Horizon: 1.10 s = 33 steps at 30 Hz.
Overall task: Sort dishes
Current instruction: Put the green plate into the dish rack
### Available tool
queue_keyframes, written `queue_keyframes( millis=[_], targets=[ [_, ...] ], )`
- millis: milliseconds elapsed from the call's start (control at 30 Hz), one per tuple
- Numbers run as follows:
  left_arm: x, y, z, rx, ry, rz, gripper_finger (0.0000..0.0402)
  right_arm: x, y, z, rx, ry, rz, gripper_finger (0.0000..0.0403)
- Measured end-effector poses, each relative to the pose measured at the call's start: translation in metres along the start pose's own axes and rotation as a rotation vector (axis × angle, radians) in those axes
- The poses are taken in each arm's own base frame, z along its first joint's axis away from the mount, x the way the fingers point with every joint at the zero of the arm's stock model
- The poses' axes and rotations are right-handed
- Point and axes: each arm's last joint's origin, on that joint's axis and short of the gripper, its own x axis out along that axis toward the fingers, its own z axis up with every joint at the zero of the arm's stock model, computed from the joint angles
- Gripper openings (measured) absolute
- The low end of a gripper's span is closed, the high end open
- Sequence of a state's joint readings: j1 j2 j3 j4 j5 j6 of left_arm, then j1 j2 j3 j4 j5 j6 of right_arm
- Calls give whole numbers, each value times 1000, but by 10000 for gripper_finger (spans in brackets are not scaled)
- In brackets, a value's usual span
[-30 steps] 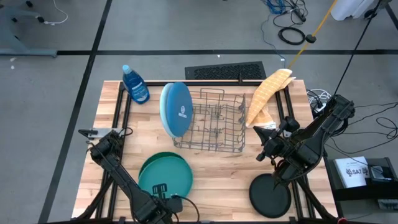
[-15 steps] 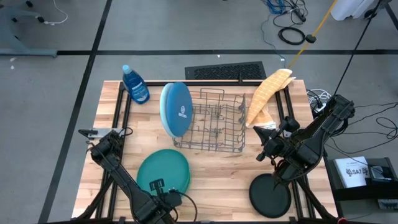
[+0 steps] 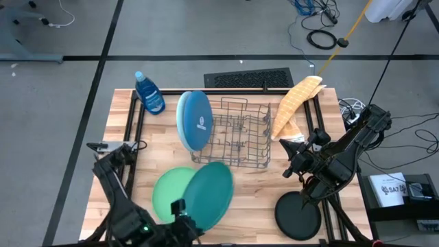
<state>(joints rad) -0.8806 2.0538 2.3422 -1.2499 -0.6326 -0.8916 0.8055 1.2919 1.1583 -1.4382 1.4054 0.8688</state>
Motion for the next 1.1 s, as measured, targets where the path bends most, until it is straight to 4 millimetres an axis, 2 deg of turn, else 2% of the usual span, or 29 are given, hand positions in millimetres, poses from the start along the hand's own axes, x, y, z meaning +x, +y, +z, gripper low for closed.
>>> queue_keyframes(
  millis=[133,233,367,567,733,900,1100],
  targets=[
    [-16,12,29,47,-268,85,0,0,1,1,1,-2,3,0],
    [-21,24,51,83,-392,165,0,0,1,2,-5,-4,3,0],
    [-14,41,78,121,-448,202,0,0,2,2,-5,-6,4,0],
    [1,61,117,262,-514,138,0,0,2,3,-12,-6,4,0],
    [-1,92,147,298,-588,108,0,0,3,3,-21,-1,13,0],
    [-3,122,160,286,-567,132,0,0,3,3,-29,8,21,0],
    [9,142,167,244,-553,134,0,0,4,4,-23,9,26,0]
  ],
)
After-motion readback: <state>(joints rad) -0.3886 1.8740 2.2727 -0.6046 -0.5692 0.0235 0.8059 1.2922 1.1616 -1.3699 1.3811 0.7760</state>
